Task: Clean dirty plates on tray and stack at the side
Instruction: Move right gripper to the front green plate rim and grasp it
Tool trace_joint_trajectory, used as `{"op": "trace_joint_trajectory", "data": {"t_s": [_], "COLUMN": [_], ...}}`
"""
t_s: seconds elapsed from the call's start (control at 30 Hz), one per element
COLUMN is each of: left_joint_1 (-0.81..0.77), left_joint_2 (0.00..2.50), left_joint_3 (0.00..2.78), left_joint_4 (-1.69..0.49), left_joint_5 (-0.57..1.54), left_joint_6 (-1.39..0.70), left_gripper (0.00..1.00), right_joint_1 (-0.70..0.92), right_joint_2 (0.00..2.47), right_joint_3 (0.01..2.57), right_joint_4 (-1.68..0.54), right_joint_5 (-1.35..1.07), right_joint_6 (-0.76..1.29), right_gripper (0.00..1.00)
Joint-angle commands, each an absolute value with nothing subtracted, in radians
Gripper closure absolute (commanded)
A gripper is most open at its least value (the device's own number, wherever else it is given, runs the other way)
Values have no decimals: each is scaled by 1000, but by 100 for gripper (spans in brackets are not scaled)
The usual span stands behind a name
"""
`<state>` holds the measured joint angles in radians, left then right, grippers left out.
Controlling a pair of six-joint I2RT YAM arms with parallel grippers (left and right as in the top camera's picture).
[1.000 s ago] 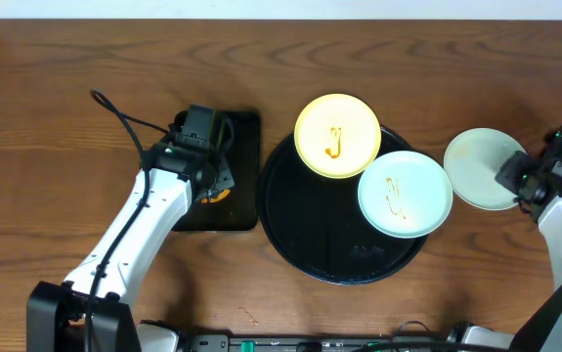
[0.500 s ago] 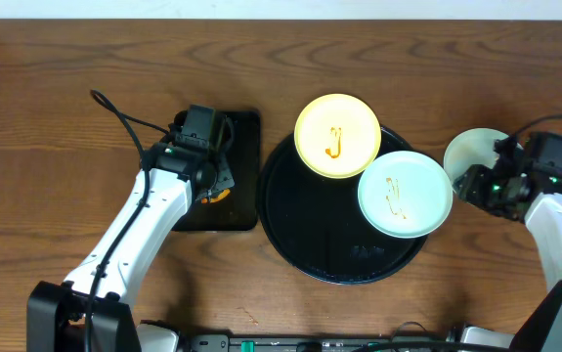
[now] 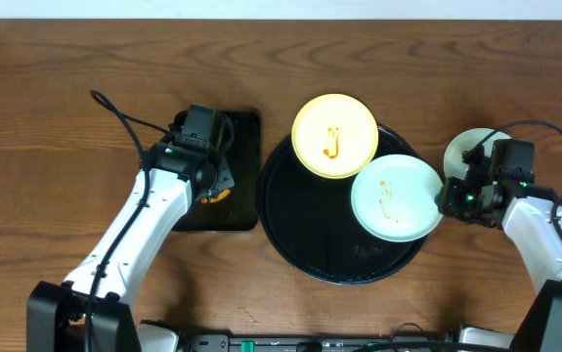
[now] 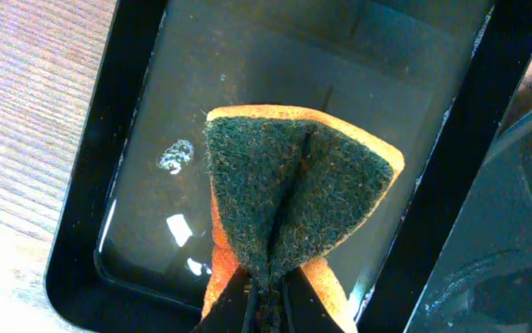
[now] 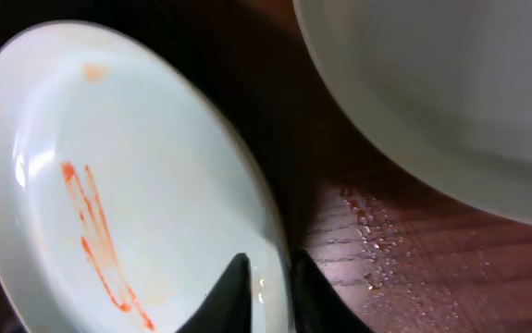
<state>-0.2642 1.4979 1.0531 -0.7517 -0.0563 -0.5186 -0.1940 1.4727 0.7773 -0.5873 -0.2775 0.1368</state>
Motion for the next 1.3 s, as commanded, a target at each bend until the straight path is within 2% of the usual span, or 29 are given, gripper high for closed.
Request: {"op": "trace_joint_trajectory", "data": {"t_s": [0.0,0.17,0.47,0.6,0.97,1.1,1.27], "left_joint_1": [-260,-260,-286,-348,-418,-419,-419], "left_joint_2": [1496,1496,1496,1496,1496,1496,1496], "left_joint_3": [1044,1044,1044,1044,1044,1044,1044], "left_joint_4": [-751,-751,-736,-716,-713,-714,-714], "left_joint_5": [-71,-56,50,53,53,53,53], "left_joint_6": [-506,-506,-505,-505,-506,-506,-506], "left_gripper": [92,92,92,92,93,92,92], "right_joint_1": [-168,-132,-17,22,24,24,24], "right_joint_2": [1473,1473,1473,1473,1471,1471,1478], "right_joint_3": [772,772,770,767,839,850,849], "right_joint_4": [-599,-631,-690,-687,-616,-567,-531], "right_joint_5": [-278,-278,-281,-262,-178,-149,-71], "right_joint_6": [134,134,153,160,138,51,43], "right_gripper": [92,99,99,79,77,64,64]}}
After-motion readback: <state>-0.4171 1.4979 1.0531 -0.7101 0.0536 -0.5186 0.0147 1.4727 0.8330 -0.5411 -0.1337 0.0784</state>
